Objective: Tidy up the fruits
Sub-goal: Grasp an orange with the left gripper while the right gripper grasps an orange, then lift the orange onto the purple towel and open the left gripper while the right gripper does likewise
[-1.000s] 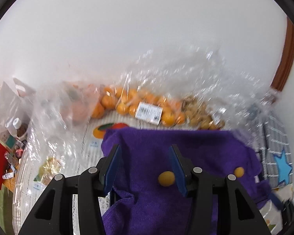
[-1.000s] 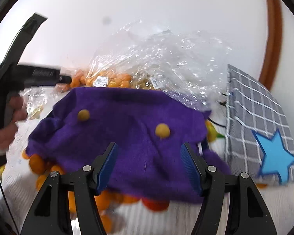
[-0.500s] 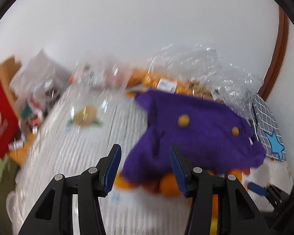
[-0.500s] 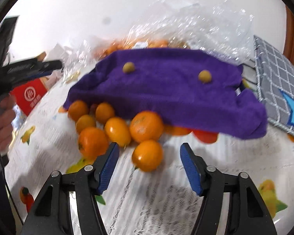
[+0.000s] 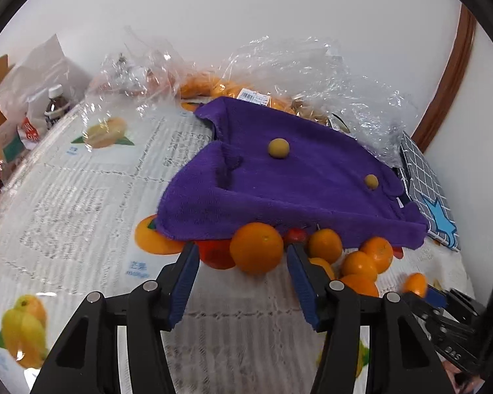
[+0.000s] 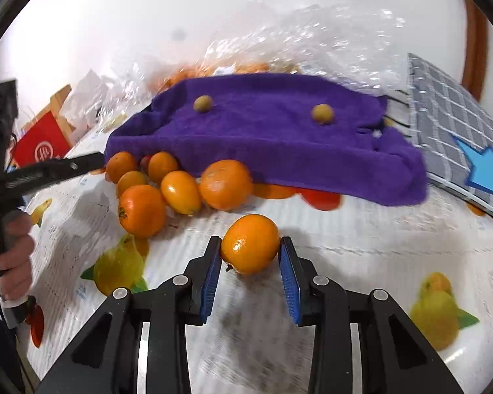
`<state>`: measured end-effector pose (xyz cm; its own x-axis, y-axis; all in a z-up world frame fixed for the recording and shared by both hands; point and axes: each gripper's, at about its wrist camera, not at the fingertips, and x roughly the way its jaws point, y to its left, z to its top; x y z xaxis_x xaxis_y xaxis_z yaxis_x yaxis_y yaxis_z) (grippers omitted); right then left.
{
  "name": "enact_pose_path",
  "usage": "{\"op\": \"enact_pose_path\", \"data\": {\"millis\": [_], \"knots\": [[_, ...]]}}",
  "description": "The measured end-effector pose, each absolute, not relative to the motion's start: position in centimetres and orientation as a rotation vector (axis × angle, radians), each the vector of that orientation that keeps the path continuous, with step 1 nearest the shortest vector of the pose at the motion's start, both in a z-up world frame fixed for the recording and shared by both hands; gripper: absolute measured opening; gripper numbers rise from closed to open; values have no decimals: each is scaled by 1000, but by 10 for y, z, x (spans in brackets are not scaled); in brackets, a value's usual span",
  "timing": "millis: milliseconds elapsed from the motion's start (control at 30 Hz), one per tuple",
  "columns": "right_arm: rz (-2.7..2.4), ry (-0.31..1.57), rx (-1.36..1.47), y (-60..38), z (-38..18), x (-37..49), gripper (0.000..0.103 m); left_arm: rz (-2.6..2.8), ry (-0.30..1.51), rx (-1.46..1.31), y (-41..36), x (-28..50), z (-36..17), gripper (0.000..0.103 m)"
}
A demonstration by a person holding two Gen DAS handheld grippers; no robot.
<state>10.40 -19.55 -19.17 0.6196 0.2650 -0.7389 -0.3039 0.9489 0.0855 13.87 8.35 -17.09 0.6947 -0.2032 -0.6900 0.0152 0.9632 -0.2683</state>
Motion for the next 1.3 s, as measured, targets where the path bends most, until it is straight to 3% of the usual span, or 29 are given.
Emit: {"op": "enact_pose_path", "data": {"millis": [267, 400, 800, 1067, 1133, 1200, 1300], "knots": [[347, 816, -21, -221, -187, 93, 35, -88, 821, -193, 69, 152, -182, 53], [375, 812, -3, -221, -187, 93, 35, -126, 821, -215, 70, 150, -183, 38], [356, 784, 44, -229, -186, 88, 35, -145, 723, -368, 102, 124, -179, 32], [358, 778, 50, -230, -185, 88, 35, -143, 744, -363, 104, 124, -181, 33], [360, 783, 48, -230, -186, 89, 35, -151, 754, -353, 101, 125, -182, 36], [358, 788, 43, -228, -186, 89, 35, -162, 774, -345, 98, 126, -185, 47], [348, 794, 38, -228, -187, 90, 35, -185, 814, -314, 89, 130, -188, 51]]}}
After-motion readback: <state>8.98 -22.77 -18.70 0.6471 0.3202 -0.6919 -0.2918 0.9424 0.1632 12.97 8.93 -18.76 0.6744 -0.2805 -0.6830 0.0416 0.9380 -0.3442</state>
